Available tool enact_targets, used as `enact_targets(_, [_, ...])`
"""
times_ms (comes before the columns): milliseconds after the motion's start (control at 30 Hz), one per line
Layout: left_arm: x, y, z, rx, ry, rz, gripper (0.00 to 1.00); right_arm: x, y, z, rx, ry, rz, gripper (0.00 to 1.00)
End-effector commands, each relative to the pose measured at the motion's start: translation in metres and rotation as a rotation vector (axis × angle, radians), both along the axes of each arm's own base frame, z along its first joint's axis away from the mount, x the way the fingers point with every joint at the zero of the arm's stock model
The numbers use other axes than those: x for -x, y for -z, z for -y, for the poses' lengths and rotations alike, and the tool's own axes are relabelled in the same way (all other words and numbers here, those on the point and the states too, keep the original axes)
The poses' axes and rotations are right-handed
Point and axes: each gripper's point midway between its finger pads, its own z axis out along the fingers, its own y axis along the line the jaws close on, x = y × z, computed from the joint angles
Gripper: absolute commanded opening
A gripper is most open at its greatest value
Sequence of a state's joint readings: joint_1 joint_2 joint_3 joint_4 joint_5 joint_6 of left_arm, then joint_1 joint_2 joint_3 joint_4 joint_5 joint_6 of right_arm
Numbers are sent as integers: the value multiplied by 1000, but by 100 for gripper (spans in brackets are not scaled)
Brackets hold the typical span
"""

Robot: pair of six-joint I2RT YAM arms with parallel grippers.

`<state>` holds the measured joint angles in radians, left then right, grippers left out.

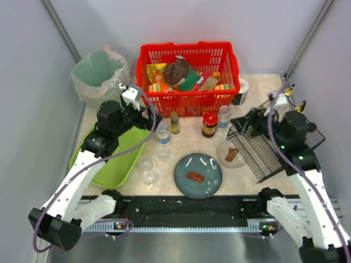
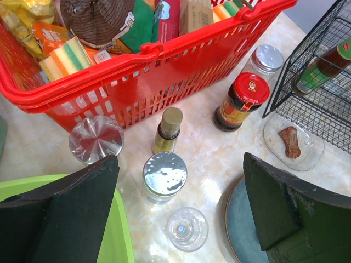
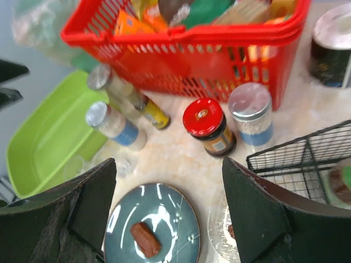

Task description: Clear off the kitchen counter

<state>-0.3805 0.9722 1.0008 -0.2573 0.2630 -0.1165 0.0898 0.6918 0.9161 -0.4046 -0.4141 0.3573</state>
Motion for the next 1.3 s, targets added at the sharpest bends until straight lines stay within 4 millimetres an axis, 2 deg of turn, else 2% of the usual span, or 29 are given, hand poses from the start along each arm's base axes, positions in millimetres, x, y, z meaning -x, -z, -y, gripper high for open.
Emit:
enact_targets(0, [-7,-18,1,5,-6,50,98,-30,20,-29,127,8,16,77])
enact_targets(133, [-8,-14,1,1,-8,36,98,-58,45,-45,209,112,-38,79])
enact_targets(367, [-7,-19,-5,-4,-37,52,98,-82,80,-98,357,153,-36,82])
enact_targets(500, [-6,-22,-7,-3,-46,64,98,-102,101,-95,402,273,-84,82])
enact_targets(667, [-8,-21,-11,-11,-71,63,99,-112,116,-93,419,335,-116,81])
enact_targets(867, [-9,-20,-11,-12,-75,60,98,-120,129,-108,425,290,-117,81])
enact_targets(1000, [-9,-20,-13,-15,-82,64,98,-126,144,-113,450,294,-144,81])
enact_targets(1267, [-10,-18,-13,-20,-85,60,98,-135,161,-122,480,280,-164,81])
